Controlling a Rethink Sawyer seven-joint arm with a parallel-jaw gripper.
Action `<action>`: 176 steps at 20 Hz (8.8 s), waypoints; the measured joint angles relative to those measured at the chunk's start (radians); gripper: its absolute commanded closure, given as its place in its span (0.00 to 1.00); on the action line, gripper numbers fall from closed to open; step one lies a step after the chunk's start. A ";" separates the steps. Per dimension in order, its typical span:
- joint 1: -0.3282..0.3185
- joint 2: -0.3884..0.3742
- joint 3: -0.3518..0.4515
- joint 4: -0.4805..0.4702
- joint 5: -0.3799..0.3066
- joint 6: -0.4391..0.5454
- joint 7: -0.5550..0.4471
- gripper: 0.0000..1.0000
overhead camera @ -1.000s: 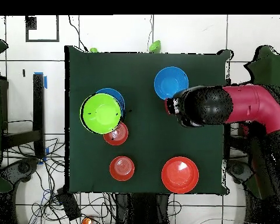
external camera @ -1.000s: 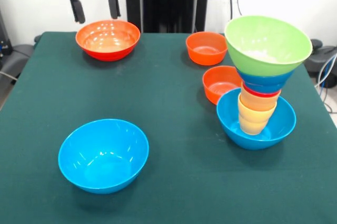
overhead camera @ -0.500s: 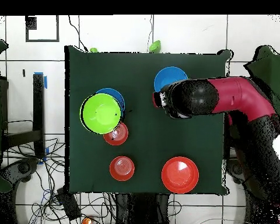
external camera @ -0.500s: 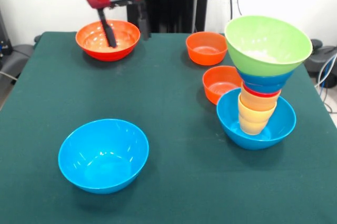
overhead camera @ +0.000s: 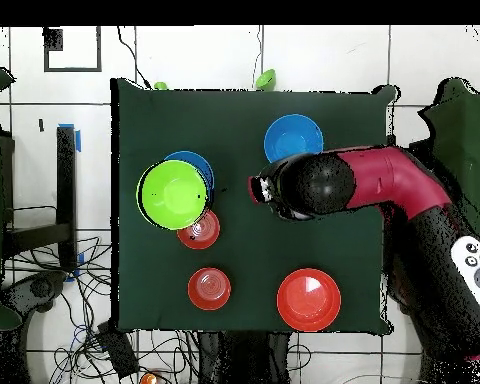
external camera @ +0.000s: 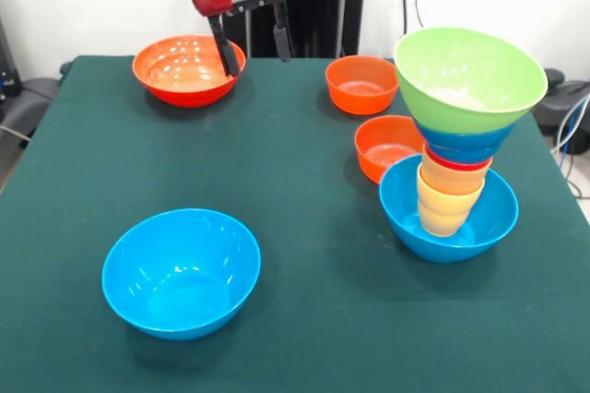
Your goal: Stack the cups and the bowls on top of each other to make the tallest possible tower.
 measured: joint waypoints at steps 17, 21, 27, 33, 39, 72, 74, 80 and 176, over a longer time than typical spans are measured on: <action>-0.038 -0.080 -0.118 0.237 -0.201 -0.275 0.000 0.00; -0.008 -0.035 -0.183 0.241 -0.266 -0.411 0.002 0.00; 0.040 0.018 -0.261 0.242 -0.308 -0.540 0.002 0.00; 0.083 0.042 -0.332 0.252 -0.307 -0.579 0.002 0.00; 0.065 -0.017 -0.339 0.314 -0.251 -0.579 0.002 0.00; 0.255 -0.186 -0.594 0.598 -0.160 -0.918 0.017 0.00; 0.314 -0.150 -0.659 0.588 -0.170 -0.960 0.021 0.00; 0.527 0.061 -0.914 0.512 -0.175 -1.174 0.022 0.00; 0.551 0.304 -1.180 0.279 -0.368 -1.232 0.022 1.00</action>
